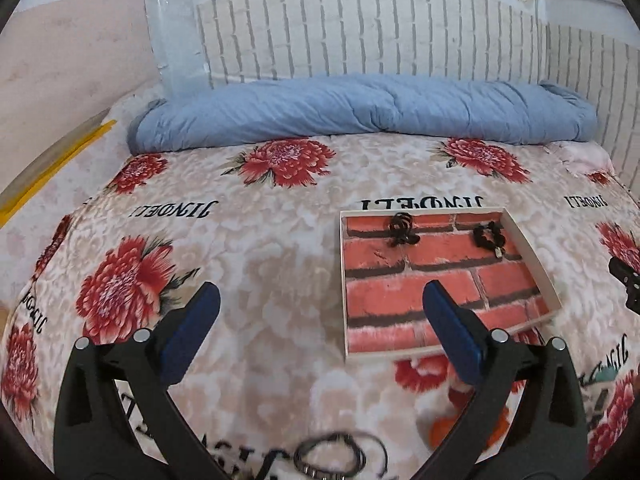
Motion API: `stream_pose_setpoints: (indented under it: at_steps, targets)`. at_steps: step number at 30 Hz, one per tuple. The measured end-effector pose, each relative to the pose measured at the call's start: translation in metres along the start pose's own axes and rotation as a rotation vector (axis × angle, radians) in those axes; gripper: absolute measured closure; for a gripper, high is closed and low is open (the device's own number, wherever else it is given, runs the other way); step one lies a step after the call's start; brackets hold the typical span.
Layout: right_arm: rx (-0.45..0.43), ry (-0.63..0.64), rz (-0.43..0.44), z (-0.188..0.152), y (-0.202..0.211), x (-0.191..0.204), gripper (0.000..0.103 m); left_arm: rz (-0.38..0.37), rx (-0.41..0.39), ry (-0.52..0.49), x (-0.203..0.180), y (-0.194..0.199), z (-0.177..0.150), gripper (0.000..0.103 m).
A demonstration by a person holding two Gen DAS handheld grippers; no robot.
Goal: Organize jewelry
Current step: 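Withdraw both open tools from the tray back toward the remaining jewelry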
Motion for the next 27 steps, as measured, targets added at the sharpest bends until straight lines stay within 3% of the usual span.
stream_pose_setpoints:
  at_steps: [5,12,17,27]
  targets:
    - [-0.041,0.020,-0.013,-0.023,0.034,-0.011,0.007,0.000,-0.030,-0.017,-0.006,0.033,-0.026,0.005]
    - [-0.041,-0.028,0.005,-0.074,0.063,-0.033,0.006,-0.041,-0.024,0.005,-0.005,0.047,-0.070,0.005]
    - [-0.049,-0.033,-0.031,-0.111,0.075,-0.044,0.006,-0.080,-0.025,0.039,-0.002,0.053,-0.104,0.005]
    - [-0.040,0.004,-0.106,-0.159,0.072,-0.050,0.006,-0.111,0.065,0.039,-0.006,0.039,-0.164,0.005]
Point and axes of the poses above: each gripper's, at about its wrist camera, not at the fingertips, and y roughly against the way its jaws point, x to its left, z to its top, the point moved 2 cm from there along -y, roughly the way its jaws point, and after that the axes turned 11 degrees about -z, right-handed, at the moved point
